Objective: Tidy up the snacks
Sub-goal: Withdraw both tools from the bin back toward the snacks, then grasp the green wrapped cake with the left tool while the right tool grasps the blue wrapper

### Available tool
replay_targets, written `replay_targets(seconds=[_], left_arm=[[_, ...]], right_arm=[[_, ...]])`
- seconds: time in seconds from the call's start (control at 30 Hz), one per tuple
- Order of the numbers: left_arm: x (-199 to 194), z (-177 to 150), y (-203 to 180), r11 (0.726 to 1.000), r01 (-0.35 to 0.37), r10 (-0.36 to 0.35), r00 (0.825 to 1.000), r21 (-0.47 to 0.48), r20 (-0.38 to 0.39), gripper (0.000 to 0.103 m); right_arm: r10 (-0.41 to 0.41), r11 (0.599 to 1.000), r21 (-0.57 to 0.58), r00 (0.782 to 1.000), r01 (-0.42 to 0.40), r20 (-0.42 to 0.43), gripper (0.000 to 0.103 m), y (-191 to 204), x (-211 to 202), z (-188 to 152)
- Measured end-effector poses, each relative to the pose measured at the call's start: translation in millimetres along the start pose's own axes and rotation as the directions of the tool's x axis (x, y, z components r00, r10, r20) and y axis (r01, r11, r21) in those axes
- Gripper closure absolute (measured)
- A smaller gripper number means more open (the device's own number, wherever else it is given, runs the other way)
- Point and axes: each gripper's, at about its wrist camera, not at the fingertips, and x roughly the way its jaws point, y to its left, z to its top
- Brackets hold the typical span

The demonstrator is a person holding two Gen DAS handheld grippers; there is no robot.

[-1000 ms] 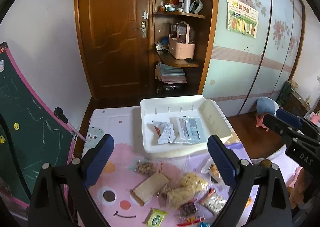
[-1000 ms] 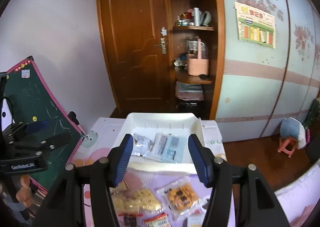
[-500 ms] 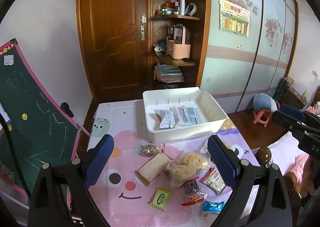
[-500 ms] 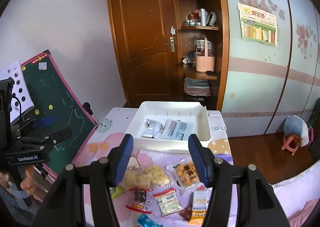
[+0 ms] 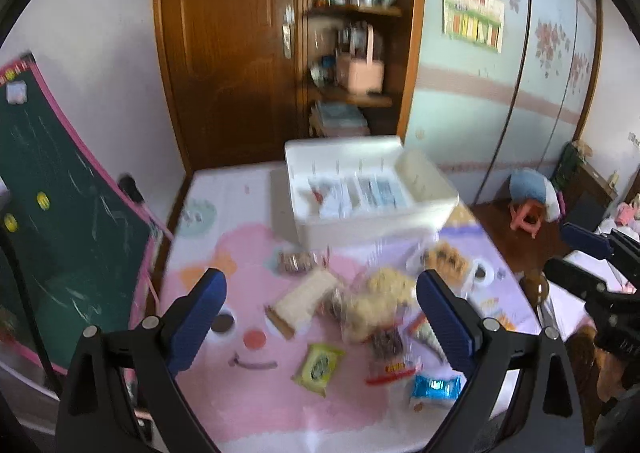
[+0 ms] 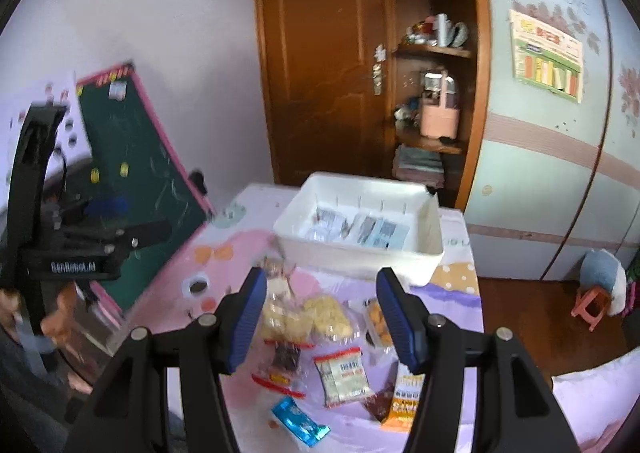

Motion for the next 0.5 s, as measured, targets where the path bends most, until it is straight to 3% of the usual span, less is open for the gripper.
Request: replay_targets(seconds=[0.1,0.23,0.33,0.5], left_arm=[[31,-26,6,1.0,0.003,-0.005,0.997,-0.031,-0.075,0.007],[79,-62,10,0.999,0.011,-0.021,0.98,-0.051,-0.199,0.008],[108,-86,7,1.0,0.003,-0.006,0.96,-0.014,-0.279,0.008],[128,-108,6,1.0,0.0,0.009,0.946,0.03,-0.323,0.008]], right_arm=[[0.022,0.999,-0.034,0.995,-0.025,-0.095,0.046,2,29,-32],[0.057,0.994,-0.083,0.975,-0.076,-0.213,0.046,8,66,-75],[0.104,0.979,-0.135,0.943,-0.153,-0.316,0.046,13,90,-103],[0.138,0.97,-0.129,0.899,-0.208,-0.416,0.046,14,115,-131]])
